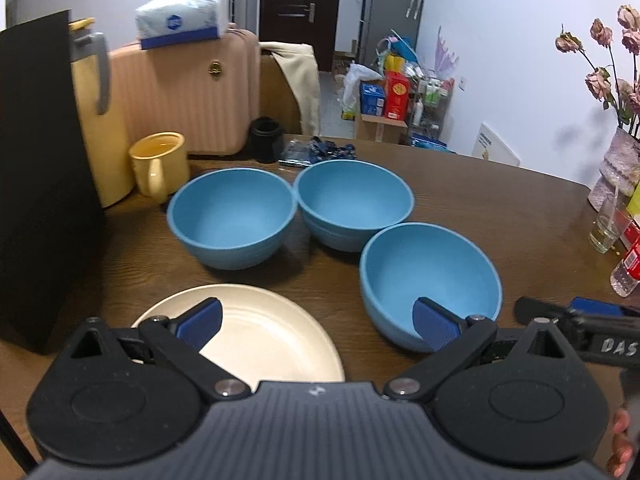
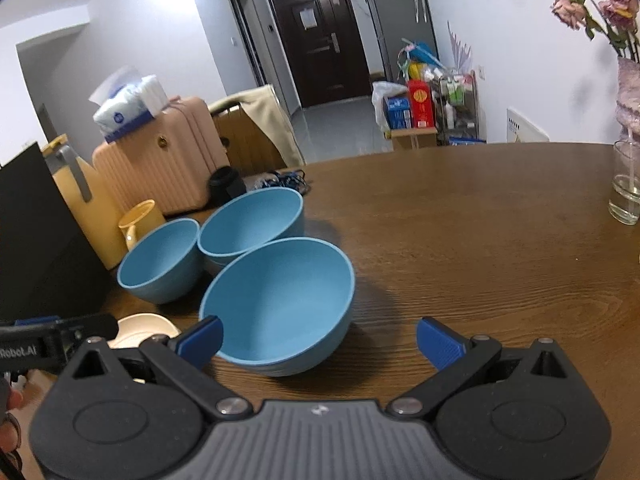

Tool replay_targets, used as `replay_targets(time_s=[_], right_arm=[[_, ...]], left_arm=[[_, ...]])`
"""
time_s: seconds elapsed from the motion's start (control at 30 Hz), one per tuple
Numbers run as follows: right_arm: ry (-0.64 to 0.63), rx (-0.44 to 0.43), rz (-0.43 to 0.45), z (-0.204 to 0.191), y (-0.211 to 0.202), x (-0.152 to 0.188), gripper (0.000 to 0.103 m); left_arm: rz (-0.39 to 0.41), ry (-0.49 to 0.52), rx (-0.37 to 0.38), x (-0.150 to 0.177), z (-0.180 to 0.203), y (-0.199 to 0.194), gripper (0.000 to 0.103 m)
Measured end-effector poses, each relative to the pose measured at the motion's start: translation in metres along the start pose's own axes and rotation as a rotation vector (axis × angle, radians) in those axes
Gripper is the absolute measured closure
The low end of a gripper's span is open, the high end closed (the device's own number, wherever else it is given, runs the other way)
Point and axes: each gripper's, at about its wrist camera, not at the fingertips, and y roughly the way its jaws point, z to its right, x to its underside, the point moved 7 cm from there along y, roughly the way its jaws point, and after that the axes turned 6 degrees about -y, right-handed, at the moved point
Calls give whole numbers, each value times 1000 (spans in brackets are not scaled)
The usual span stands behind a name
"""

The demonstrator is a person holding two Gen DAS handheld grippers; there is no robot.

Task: Organize plates and bowls
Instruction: 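Move both grippers to the rim of the nearest blue bowl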

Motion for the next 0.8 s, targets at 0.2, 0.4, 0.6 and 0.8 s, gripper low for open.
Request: replay_targets(time_s=[0.2, 0.4, 0.6, 0.8], right_arm=[[2, 10, -44, 11, 26, -6, 0], [22, 7, -64, 22, 46, -10, 0], [29, 2, -85, 29, 65, -12, 6], [43, -23, -106, 33, 81, -11, 17]], left_arm=[[-24, 22, -11, -11, 15, 25, 0], [-58, 28, -16, -16, 24, 53, 0], [-95, 26, -16, -18, 29, 80, 0], [-120, 27, -22, -17, 34, 101, 1]])
